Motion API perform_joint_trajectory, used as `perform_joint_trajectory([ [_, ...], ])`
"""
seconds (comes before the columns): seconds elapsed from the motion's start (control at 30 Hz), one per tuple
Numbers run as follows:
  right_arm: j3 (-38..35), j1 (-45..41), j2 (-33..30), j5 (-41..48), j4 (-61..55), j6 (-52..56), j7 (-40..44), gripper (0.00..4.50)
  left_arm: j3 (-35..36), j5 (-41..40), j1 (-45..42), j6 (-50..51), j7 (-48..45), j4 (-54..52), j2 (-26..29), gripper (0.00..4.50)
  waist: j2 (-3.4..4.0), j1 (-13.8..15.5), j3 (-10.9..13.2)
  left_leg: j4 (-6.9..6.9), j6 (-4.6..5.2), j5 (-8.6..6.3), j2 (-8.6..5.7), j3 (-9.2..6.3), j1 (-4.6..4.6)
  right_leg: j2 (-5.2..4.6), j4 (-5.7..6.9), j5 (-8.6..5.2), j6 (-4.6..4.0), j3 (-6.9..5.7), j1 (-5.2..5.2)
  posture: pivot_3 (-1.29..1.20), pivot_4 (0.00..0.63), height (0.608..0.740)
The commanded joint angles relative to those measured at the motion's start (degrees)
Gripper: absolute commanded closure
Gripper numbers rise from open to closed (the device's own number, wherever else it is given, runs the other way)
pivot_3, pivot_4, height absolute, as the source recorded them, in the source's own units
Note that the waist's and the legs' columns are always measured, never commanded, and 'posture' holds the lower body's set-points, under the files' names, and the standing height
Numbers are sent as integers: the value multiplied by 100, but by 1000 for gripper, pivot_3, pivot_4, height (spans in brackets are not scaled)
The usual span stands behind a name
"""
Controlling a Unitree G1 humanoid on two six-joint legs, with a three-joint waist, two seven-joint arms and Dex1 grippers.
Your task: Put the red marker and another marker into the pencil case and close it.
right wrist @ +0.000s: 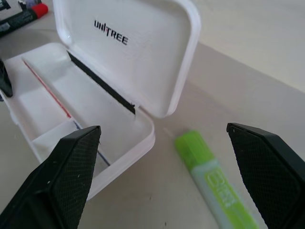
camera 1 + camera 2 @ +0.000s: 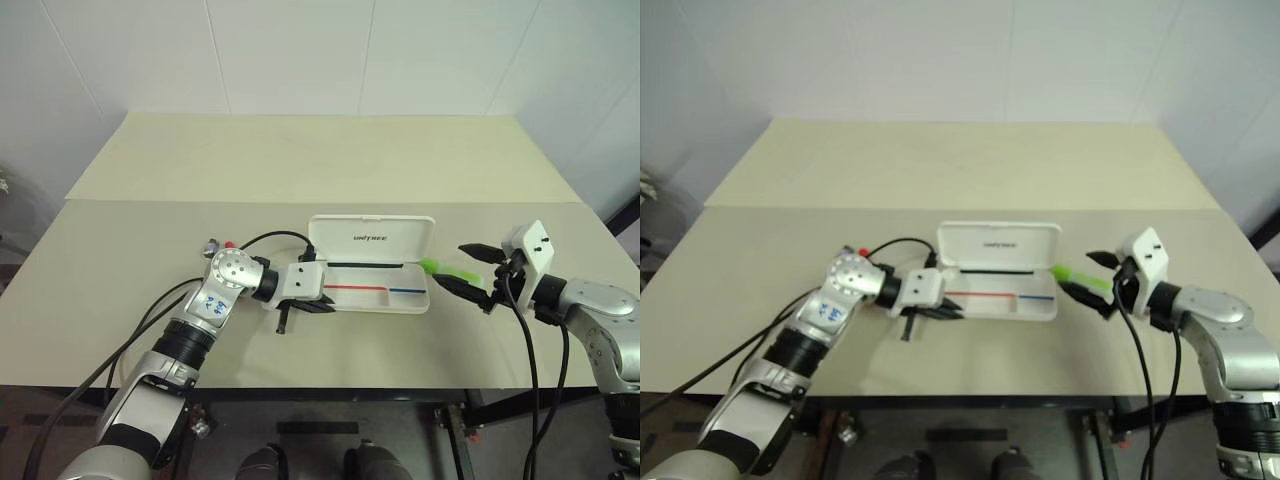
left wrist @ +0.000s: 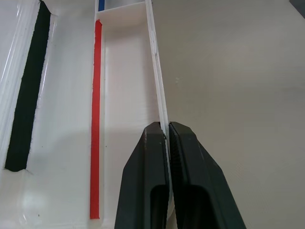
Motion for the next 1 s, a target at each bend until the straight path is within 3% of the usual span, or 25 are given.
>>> perform_joint_trajectory([
  [0.03,-331,62,-142,126,-277,-27,-26,0,-103,-19,59,44,18,-283,3,4486,0,-5,0,0,0,0,0,0,1,1,1,0,0,1,0,0,150,740],
  [0.53,-438,112,-218,123,-270,-48,-54,0,-328,278,201,424,531,-616,-11,4486,0,8,0,4,1,0,-1,1,9,0,2,1,2,5,9,0,150,740],
  [0.63,-410,76,-210,115,-241,-63,-43,0,-333,275,225,488,557,-721,17,3725,0,4,0,5,9,2,-2,2,11,0,3,5,9,7,11,0,150,740],
  [1.0,-207,-201,-189,2,26,-160,94,0,-175,-7,305,776,524,-1212,188,26,0,-1,0,3,35,-12,-2,7,12,0,2,6,11,13,10,0,150,740],
])
